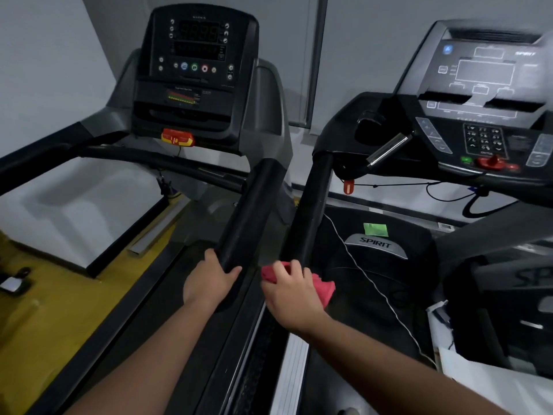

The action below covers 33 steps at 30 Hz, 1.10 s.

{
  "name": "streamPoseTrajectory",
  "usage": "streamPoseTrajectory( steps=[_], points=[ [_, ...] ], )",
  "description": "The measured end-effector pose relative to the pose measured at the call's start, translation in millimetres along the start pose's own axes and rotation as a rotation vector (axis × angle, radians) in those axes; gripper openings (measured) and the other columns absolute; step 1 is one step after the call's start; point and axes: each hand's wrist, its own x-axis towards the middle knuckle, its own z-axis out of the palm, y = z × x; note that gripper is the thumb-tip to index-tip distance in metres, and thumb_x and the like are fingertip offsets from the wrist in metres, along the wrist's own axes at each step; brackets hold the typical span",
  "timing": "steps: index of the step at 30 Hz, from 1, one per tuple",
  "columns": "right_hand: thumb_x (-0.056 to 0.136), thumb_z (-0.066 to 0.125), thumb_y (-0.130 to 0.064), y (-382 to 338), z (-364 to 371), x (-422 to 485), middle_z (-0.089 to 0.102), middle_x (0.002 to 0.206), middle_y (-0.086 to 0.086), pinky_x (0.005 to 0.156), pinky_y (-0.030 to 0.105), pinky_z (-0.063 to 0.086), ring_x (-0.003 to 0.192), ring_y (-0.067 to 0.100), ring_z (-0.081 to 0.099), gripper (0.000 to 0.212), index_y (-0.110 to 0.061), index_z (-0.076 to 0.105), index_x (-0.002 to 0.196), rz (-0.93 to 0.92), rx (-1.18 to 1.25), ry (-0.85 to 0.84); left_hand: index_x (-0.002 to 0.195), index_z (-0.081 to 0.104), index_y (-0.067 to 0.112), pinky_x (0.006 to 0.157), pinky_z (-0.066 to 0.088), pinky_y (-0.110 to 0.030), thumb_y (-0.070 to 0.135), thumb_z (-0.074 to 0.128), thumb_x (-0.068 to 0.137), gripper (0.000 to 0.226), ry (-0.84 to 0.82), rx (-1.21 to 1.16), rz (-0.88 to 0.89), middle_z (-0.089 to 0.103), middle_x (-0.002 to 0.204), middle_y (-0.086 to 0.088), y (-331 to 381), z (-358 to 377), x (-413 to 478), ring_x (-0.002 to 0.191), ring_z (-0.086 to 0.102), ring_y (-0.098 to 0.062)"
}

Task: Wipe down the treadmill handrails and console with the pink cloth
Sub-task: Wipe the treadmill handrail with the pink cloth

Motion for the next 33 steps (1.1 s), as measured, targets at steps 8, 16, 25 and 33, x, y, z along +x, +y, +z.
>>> streamPoseTrajectory(
  steps=[8,16,25,33],
  points=[
    [0.087,0.046,-0.034,36.3,16.3,-2.1,0.055,0.102,0.01,0.071,0.033,0.049,0.082,0.028,0.051,0.029,-0.02,0.063,0.105,-0.124,0.174,0.058,0.122,0.04,0.009,0.059,0.047,-0.032,0.053,0.056,0.088,0.058,0.031,0.048,0.011,0.061,0.104,-0.011,2.9,-0.1,-5.0,0.086,0.063,-0.026],
    [0.086,0.053,-0.024,19.0,23.5,-2.4,0.065,0.11,0.008,0.095,0.043,0.048,0.103,0.034,0.06,0.021,-0.014,0.069,0.097,-0.263,0.176,0.0,0.121,0.04,0.01,0.059,0.048,-0.032,0.054,0.056,0.087,0.058,0.039,0.07,0.009,0.061,0.104,-0.01,2.6,0.6,-4.5,0.085,0.063,-0.025],
    [0.092,0.039,-0.031,12.1,-1.9,40.9,0.061,0.103,0.015,0.091,0.039,0.046,0.095,0.033,0.059,0.037,-0.008,0.065,0.106,-0.228,0.048,-0.393,0.122,0.039,0.012,0.06,0.05,-0.033,0.055,0.055,0.087,0.058,0.041,0.057,-0.024,0.06,0.104,-0.01,5.8,-0.5,-6.4,0.083,0.062,-0.025],
    [0.096,0.044,-0.023,-29.7,-4.0,37.3,0.048,0.133,0.019,0.108,0.049,0.027,0.122,0.038,0.043,0.039,-0.009,0.05,0.131,-0.487,-0.418,-0.64,0.127,0.037,0.014,0.058,0.046,-0.03,0.056,0.056,0.086,0.062,0.031,0.042,-0.02,0.06,0.105,-0.008,3.4,-1.7,-4.4,0.082,0.061,-0.023]
  ],
)
